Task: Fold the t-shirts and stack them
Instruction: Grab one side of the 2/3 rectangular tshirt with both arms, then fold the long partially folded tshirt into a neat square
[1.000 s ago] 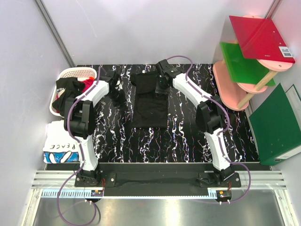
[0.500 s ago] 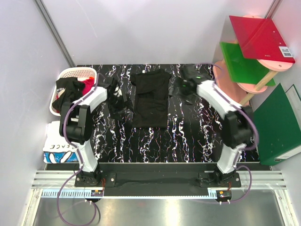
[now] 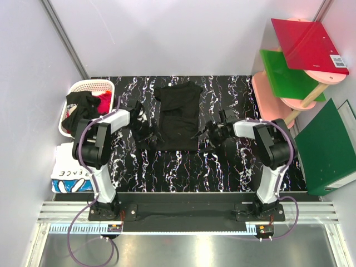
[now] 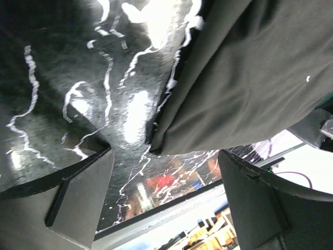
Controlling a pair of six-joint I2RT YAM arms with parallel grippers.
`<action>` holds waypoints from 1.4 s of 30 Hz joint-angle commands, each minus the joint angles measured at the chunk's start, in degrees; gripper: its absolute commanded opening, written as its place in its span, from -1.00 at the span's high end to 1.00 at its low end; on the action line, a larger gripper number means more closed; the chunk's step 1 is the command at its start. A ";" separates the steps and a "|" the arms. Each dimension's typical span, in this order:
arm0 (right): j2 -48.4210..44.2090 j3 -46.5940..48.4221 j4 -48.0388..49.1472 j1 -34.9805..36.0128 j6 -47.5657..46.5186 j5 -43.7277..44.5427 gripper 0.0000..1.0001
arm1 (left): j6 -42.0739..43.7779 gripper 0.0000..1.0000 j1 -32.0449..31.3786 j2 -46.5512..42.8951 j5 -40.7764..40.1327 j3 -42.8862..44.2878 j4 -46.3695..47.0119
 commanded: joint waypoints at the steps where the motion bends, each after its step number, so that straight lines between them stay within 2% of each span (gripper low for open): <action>1: 5.23 4.66 6.12 1.58 4.19 -5.63 -0.63 | -1.17 -0.75 -1.45 1.66 0.55 3.05 2.28; 4: 8.40 6.86 5.15 2.02 5.77 -7.74 -0.54 | -1.87 -0.68 -2.33 3.06 0.29 3.93 2.28; 8: 11.82 11.94 -1.51 2.02 3.94 -10.55 -0.38 | -2.93 -0.40 -3.04 4.12 0.29 4.81 2.19; 9: 12.27 12.92 -3.27 2.02 2.02 -10.82 -0.24 | -3.01 -0.11 -3.21 4.38 0.38 5.25 2.19; 11: 13.23 15.21 -6.62 2.02 0.68 -12.57 -0.03 | -3.02 0.27 -3.39 5.44 1.25 5.69 2.10; 12: 13.41 15.65 -6.89 2.02 0.07 -13.45 0.11 | -3.10 0.63 -3.48 5.70 1.52 6.13 2.02; 13: 13.85 16.26 -7.59 2.11 -0.02 -15.20 0.56 | -3.19 0.81 -3.48 6.14 1.52 6.40 1.84; 14: 13.94 16.44 -7.95 1.93 -0.20 -16.00 0.76 | -3.28 0.97 -3.48 6.23 1.43 6.57 1.84; 16: 13.68 16.53 -9.26 1.50 -1.08 -17.15 1.00 | -3.28 1.00 -3.48 6.14 1.43 6.84 1.58; 21: 12.27 16.62 -15.75 1.14 -7.38 -16.80 1.00 | -3.28 1.00 -3.48 3.69 1.69 5.62 0.61; 25: 9.38 15.92 -26.13 1.05 -14.78 -12.94 1.00 | -3.72 1.00 -3.65 0.79 2.75 2.19 0.00; 30: 4.81 11.01 -30.44 1.05 -19.62 -11.97 1.00 | -3.81 1.00 -5.23 -5.61 3.19 -3.35 -3.95; 34: 2.78 10.55 -33.26 0.96 -22.52 -11.26 1.00 | -3.98 1.00 -7.08 -10.28 4.77 -5.38 -6.86; 37: 1.73 13.36 -34.84 0.96 -23.49 -11.09 1.00 | -4.42 1.00 -8.22 -13.36 5.21 -3.63 -7.91; 42: 1.99 22.65 -36.86 0.53 -24.46 -10.04 1.00 | -4.95 1.00 -8.49 -12.93 3.37 7.08 -9.41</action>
